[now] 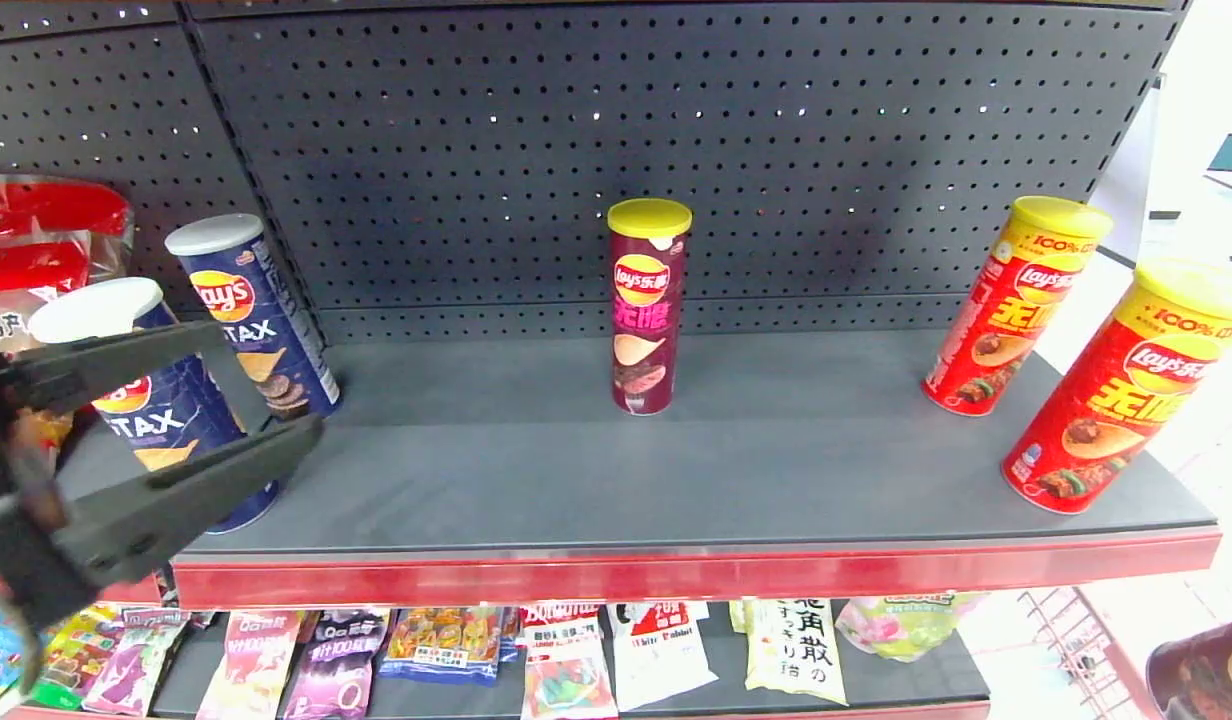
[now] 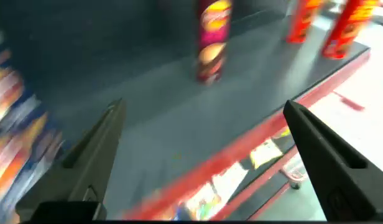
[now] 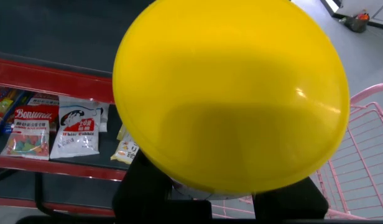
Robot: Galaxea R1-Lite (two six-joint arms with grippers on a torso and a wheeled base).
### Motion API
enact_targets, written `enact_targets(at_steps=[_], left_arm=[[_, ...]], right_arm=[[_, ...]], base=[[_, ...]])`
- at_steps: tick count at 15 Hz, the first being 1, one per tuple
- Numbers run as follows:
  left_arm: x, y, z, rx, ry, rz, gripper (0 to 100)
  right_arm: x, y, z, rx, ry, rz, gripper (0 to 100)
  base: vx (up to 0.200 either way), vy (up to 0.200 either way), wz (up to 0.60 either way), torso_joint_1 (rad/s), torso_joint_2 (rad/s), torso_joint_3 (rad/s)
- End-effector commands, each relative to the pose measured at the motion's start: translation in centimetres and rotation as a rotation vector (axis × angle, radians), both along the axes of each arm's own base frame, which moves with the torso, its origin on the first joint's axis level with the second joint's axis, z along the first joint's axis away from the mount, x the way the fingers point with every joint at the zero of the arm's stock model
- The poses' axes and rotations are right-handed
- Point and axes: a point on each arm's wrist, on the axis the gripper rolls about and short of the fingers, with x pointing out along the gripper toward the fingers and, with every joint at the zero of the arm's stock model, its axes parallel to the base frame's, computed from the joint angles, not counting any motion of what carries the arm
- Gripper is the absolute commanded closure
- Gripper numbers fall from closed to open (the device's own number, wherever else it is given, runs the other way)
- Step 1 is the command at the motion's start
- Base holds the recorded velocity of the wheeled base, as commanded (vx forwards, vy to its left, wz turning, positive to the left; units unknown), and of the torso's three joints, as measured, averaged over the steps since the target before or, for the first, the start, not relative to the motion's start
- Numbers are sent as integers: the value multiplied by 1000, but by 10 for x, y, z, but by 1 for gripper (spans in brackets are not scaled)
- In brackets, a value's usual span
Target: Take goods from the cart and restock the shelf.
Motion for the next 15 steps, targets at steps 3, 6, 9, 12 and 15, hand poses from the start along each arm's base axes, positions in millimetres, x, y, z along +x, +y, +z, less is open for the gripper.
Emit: enact_targets(at_steps=[3, 6, 9, 12, 15], left_arm=[[116, -85, -33, 52, 85, -68, 0], [149, -114, -39, 46, 55, -94, 0], [173, -135, -40, 31, 27, -109, 0], [186, -143, -45, 31, 27, -116, 0], [196, -148, -49, 32, 24, -116, 0]], right_arm=[[2, 0, 1, 2, 8, -1, 100], [2, 0, 1, 6, 11, -2, 100], [2, 0, 1, 13, 13, -7, 100], [2, 0, 0, 13, 16, -9, 100], [2, 0, 1, 13, 14, -10, 100]], base=[[0, 0, 0, 0, 0, 0], [0, 0, 0, 0, 0, 0], [0, 0, 0, 0, 0, 0], [0, 0, 0, 0, 0, 0], [0, 0, 0, 0, 0, 0]])
